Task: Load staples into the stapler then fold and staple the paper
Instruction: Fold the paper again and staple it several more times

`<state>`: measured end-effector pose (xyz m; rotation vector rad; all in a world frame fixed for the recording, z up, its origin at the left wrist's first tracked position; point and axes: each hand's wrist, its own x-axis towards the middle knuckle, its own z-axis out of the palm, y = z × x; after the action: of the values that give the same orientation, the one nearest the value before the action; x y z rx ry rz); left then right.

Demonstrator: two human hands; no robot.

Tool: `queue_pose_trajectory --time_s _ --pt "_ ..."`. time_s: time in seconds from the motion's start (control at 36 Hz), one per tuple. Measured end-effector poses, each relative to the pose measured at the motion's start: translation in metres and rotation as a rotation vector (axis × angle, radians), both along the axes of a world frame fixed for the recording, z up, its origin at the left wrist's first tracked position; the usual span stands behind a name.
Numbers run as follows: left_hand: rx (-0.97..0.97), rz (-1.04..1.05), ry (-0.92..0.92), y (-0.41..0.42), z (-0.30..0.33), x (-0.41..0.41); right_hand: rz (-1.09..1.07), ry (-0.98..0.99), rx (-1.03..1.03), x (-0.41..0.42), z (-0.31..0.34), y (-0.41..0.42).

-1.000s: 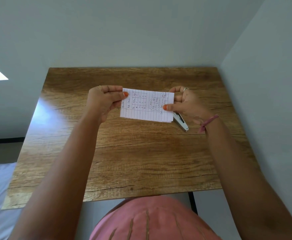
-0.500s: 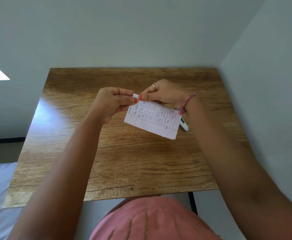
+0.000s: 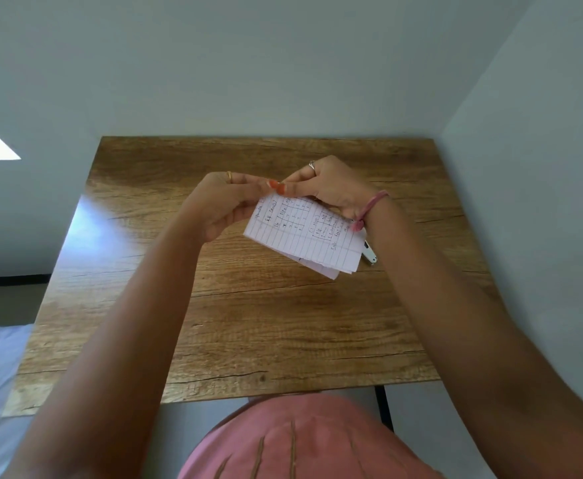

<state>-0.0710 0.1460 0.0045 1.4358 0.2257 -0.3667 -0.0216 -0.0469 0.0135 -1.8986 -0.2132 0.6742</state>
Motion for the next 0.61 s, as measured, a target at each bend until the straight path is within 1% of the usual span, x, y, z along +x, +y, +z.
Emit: queue_pose_trajectory --time_s 0.14,0.19,0.33,0.39,0.53,0.61 --pt "0.083 0.040 0.048 -0.007 -0.002 0.002 -0.015 -0.058 -0.034 -0.001 0.000 0.001" --pt "0.136 0.076 0.034 -0.011 -0.005 0.002 -0.029 -0.060 -0.040 -0.001 0.000 0.002" --pt "0.391 0.214 -0.140 -0.027 -0.008 -0.003 -0.068 -0.023 -0.017 -0.003 0.000 0.005" --pt "0.466 0.250 -0.191 -0.030 -0.006 -0.003 -0.087 -0.013 -0.009 -0.005 0.001 0.005" --pt "0.597 0.345 -0.293 -0.018 0.000 0.004 -0.162 0.010 0.060 -0.013 -0.002 -0.006" --pt "0.662 0.399 -0.338 0.000 0.000 0.011 -0.168 0.012 0.097 -0.022 -0.008 -0.018"
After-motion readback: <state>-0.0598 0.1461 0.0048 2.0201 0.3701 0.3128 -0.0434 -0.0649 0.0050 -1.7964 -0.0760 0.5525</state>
